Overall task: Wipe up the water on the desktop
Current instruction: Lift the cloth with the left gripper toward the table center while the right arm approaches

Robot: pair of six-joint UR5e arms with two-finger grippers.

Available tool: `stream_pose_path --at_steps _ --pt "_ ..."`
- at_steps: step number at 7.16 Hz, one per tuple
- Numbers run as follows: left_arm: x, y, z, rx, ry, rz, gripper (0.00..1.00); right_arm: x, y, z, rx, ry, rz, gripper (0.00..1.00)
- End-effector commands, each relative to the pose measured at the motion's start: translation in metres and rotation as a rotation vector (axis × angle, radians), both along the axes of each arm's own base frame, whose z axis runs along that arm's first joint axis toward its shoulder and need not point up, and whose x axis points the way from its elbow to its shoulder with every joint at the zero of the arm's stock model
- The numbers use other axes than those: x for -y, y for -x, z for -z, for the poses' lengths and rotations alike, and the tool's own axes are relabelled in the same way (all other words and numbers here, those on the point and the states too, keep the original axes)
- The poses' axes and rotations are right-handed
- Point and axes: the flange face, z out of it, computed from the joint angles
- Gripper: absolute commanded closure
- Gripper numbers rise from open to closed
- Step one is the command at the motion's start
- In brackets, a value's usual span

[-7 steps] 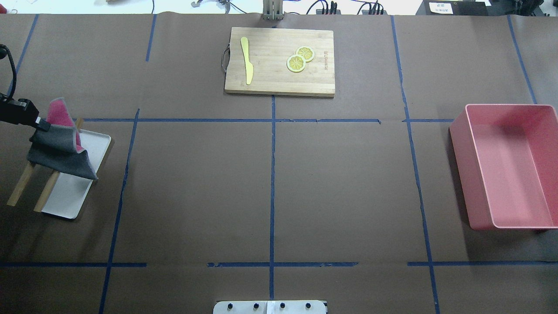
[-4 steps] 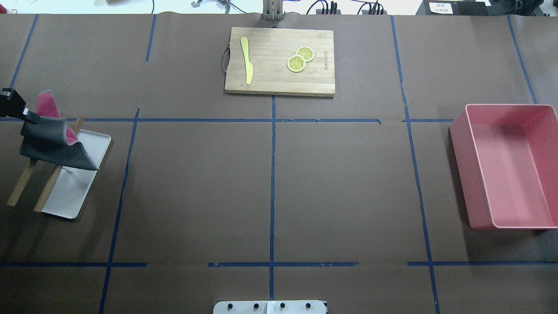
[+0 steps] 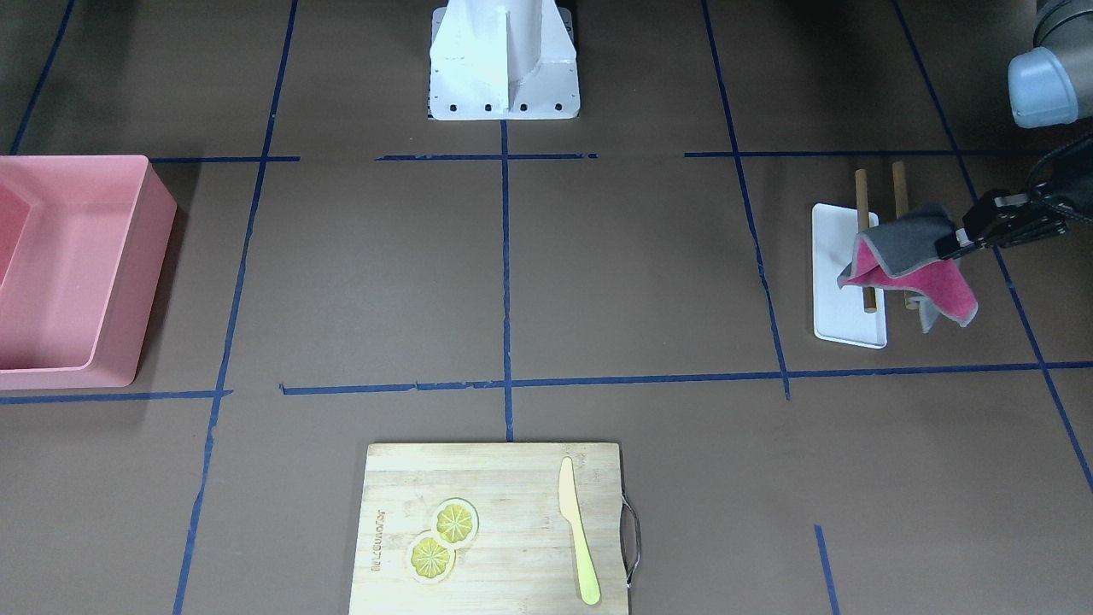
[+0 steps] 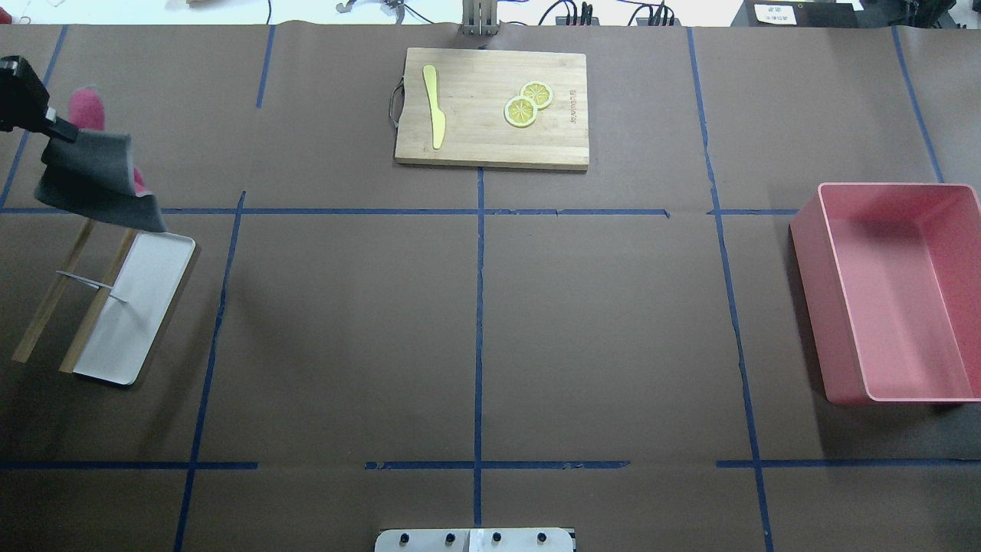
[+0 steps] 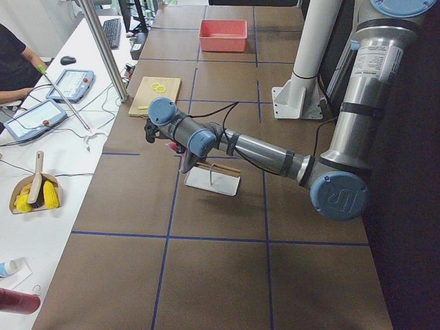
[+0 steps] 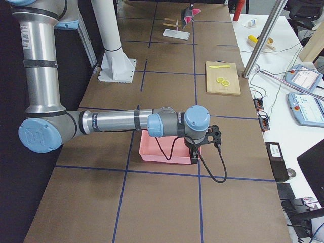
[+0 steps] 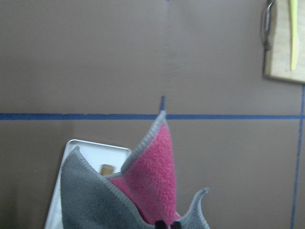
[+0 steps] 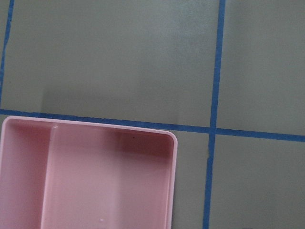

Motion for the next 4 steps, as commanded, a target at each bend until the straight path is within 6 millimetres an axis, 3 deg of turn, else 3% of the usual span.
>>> stream_pose_path --at_steps 1,2,3,4 --pt "0.015 -0.023 0.072 -0.025 0.134 0.054 0.99 0.01 0.066 0.07 0.062 -0.044 -0.038 0.03" --pt "0.014 -0.04 0.081 -0.013 0.164 0.063 0.99 0.031 0.108 0.119 0.101 -0.063 -0.07 0.01" --pt "0.015 -0.063 0.099 0.001 0.194 0.074 0.99 0.036 0.155 0.167 0.087 -0.088 -0.094 0.01" --pt "0.018 -0.087 0.123 0.008 0.238 0.094 1.0 0.017 0.218 0.206 0.073 -0.153 -0.048 0.01"
